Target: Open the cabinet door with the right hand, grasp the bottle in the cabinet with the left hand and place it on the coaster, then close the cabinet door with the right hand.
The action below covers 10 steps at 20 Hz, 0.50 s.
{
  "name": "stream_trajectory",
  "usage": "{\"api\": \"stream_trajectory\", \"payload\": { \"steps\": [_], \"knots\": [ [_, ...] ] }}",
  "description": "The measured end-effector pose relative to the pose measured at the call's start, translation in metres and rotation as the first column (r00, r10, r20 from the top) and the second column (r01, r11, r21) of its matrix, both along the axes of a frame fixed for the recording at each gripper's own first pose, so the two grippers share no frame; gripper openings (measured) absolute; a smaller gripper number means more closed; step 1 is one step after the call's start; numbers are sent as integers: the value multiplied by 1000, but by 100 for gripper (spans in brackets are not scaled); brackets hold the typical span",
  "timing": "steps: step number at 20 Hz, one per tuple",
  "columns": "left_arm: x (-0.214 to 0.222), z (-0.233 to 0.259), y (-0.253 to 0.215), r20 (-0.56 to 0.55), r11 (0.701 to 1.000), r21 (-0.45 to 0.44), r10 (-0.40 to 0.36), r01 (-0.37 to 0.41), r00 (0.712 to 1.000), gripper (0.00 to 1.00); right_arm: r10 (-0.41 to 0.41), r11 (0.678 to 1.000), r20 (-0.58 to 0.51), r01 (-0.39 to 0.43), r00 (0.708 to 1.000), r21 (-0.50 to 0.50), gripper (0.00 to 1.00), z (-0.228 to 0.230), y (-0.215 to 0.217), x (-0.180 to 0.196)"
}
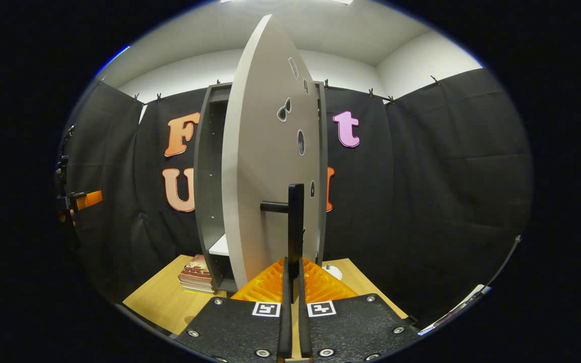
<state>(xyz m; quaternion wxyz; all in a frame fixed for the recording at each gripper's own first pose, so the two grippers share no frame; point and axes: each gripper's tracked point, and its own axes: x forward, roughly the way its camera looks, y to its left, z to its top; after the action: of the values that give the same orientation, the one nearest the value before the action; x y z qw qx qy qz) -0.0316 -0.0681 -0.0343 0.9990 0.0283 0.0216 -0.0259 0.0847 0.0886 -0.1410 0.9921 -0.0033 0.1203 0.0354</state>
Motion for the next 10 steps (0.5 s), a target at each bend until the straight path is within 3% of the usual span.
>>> {"api": "stream_trajectory", "payload": {
  "steps": [10],
  "knots": [
    [-4, -10, -71, -27, 1000, -18, -17, 16, 999, 98, 25, 1000, -9, -25, 1000, 7, 5, -3, -14, 0]
  ]
}}
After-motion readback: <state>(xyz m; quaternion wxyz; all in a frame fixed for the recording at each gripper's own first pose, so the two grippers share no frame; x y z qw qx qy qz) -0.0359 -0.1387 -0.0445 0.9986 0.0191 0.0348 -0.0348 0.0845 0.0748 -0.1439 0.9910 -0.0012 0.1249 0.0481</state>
